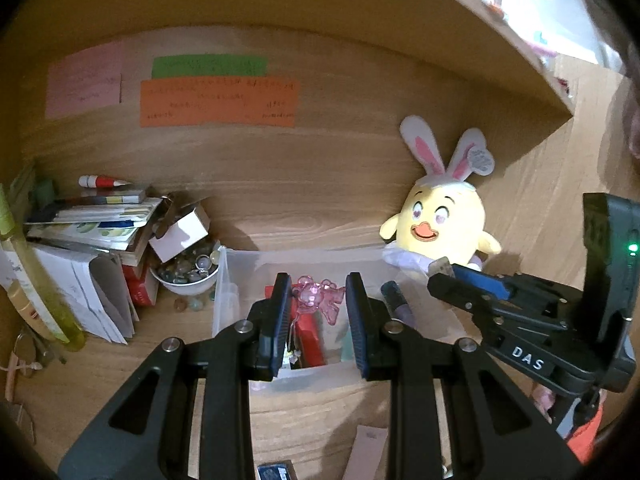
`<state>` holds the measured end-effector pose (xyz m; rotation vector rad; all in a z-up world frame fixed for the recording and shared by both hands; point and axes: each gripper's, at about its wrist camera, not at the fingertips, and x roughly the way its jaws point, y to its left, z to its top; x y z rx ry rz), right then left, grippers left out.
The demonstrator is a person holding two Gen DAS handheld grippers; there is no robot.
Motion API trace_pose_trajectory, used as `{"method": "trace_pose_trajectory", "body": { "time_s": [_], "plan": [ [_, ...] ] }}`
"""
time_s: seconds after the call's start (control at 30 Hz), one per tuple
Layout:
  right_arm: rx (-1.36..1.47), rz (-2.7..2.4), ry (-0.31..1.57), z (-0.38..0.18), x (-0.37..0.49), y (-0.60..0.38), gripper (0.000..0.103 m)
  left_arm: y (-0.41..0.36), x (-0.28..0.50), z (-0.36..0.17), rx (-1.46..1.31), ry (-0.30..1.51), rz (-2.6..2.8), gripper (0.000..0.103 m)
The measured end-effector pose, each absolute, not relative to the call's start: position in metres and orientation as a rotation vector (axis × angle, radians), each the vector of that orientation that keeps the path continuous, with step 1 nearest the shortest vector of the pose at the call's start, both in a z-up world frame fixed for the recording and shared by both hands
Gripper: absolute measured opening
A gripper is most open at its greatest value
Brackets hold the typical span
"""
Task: Organize objects
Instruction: 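Carry pink hair clip and eraser over the clear plastic bin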
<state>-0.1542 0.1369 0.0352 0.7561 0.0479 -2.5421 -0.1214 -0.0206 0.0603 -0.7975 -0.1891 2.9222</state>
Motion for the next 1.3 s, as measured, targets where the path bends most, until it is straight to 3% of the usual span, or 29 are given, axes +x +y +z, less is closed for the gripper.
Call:
{"method": "trace_pose_trajectory", "body": {
  "time_s": [0.6,1.3],
  "plan": [
    [0.976,-2.492,0.027,-0.02,-0.197,0.129,0.022,-0.006,-0.174,0.011,-0.973,-0.185,2.885,0.027],
    [1.071,-2.495,0.093,-0.036,-0.207,0.121,0.022,-0.006,-0.19,-0.019,-1.14,-0.24,2.744,0.027]
  ]
}}
